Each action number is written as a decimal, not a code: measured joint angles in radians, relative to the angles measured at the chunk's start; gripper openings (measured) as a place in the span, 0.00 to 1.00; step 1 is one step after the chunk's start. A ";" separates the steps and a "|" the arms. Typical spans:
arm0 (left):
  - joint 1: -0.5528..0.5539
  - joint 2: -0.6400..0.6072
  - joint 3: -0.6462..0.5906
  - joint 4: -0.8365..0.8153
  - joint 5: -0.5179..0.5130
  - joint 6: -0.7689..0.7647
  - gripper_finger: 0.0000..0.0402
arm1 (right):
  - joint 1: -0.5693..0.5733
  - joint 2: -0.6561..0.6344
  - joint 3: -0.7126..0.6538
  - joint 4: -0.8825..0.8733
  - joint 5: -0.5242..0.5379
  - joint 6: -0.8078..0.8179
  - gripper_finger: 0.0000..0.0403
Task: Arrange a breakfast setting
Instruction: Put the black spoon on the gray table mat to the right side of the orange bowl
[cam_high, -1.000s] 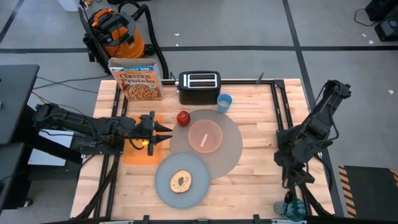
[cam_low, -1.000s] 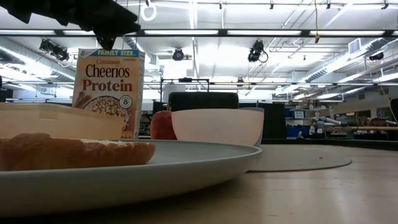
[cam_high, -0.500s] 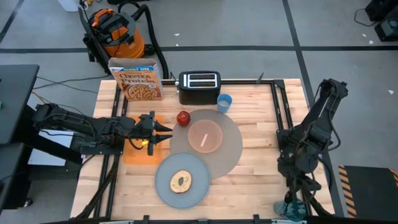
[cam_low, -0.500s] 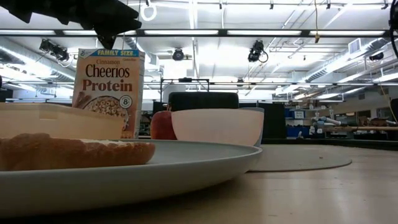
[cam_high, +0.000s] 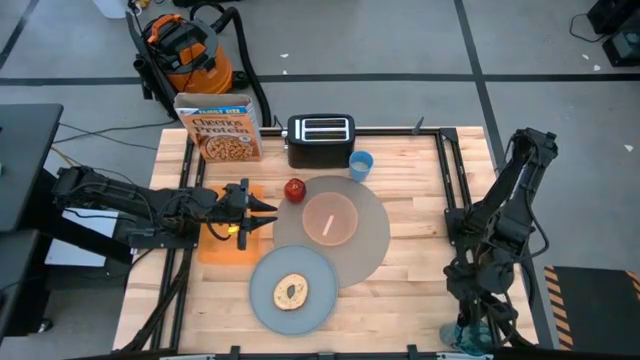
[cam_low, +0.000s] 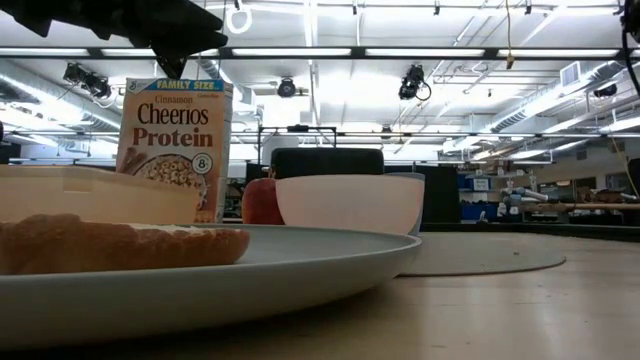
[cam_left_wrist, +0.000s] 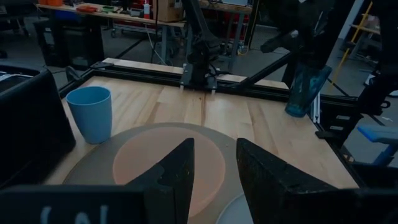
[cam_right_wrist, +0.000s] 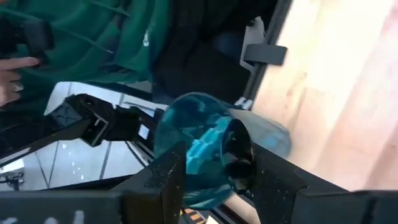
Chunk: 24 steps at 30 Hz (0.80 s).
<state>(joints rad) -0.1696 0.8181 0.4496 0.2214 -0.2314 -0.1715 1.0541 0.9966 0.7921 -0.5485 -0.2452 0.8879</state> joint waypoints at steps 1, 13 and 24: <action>0.000 0.000 0.000 0.000 0.000 0.000 0.32 | 0.003 0.000 0.000 0.002 0.001 0.000 0.39; 0.000 0.000 0.000 0.009 0.000 0.002 0.32 | 0.013 0.000 0.000 0.002 0.042 0.010 0.24; 0.000 0.000 0.000 0.009 0.000 0.000 0.32 | 0.013 0.000 0.000 0.042 0.022 0.011 0.12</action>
<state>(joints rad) -0.1696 0.8177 0.4496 0.2306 -0.2310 -0.1719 1.0676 0.9962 0.7921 -0.5060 -0.2234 0.8986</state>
